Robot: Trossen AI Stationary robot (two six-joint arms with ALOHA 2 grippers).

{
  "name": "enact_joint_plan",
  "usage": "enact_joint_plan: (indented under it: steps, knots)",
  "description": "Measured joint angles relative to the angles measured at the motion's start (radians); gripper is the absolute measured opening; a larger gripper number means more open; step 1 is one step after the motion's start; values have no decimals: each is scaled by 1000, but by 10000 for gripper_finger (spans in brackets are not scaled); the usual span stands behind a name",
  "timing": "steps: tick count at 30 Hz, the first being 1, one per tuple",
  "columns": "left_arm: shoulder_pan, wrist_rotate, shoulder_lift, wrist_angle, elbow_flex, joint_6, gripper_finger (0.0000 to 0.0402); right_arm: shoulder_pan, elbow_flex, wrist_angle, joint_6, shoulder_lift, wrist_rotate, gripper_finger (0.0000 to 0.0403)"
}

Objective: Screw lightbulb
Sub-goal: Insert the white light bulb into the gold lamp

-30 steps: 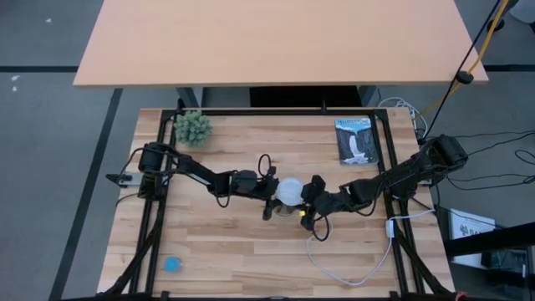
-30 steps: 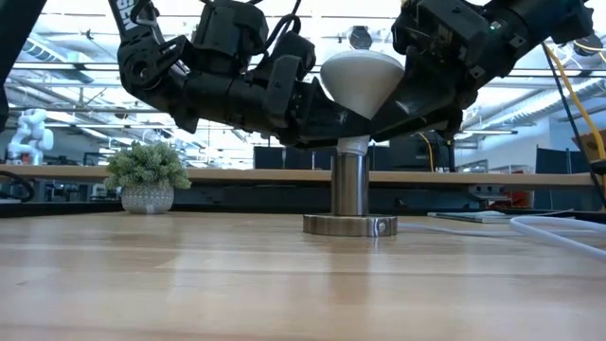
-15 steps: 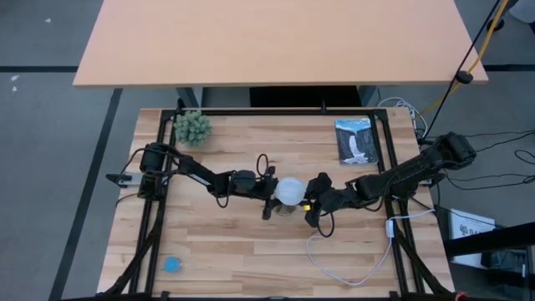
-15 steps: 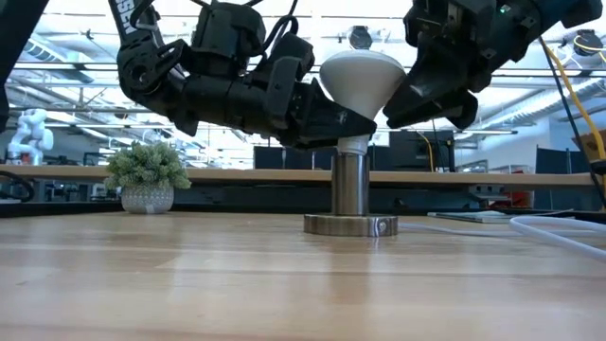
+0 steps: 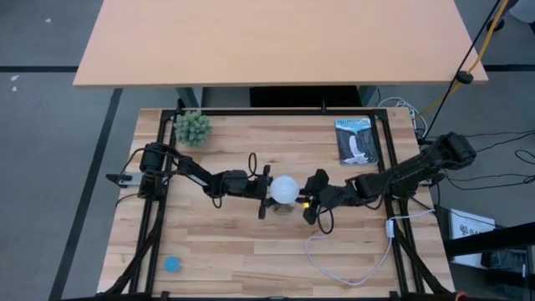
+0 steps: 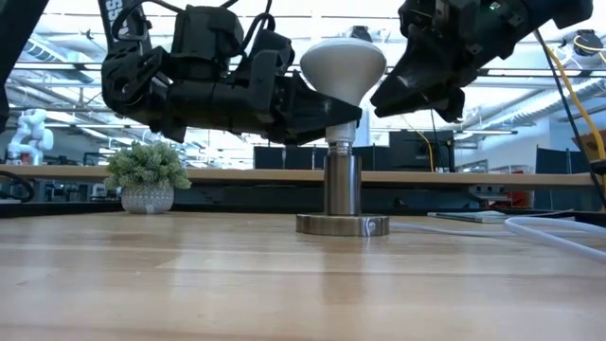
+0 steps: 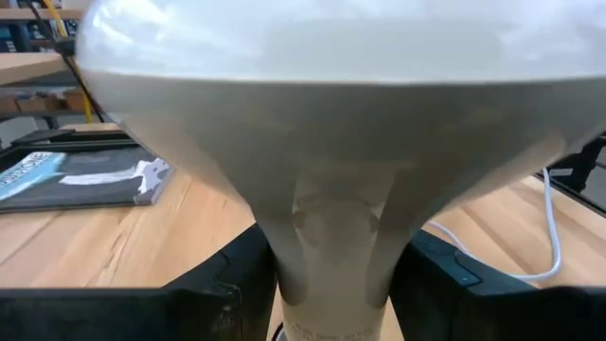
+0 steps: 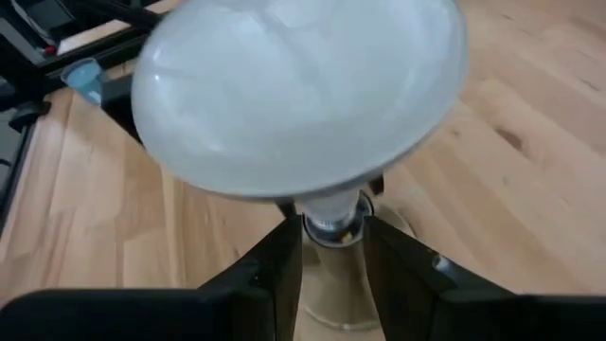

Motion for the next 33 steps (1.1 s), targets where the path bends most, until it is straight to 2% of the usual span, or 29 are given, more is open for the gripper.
enact_joint_plan:
  steps: [18,21,28,33]
  knots:
    - [-7,1,-2,-4,1,-30,172,-26,0,16,-24,0,-2,107]
    - [-13,-1,-2,-39,2,4,172,-26,0,22,-24,0,-4,107]
    - [-5,-96,-2,-38,2,64,172,-26,0,37,-28,1,1,107]
    - [2,-104,2,-75,3,58,172,-26,0,39,-28,1,-5,107]
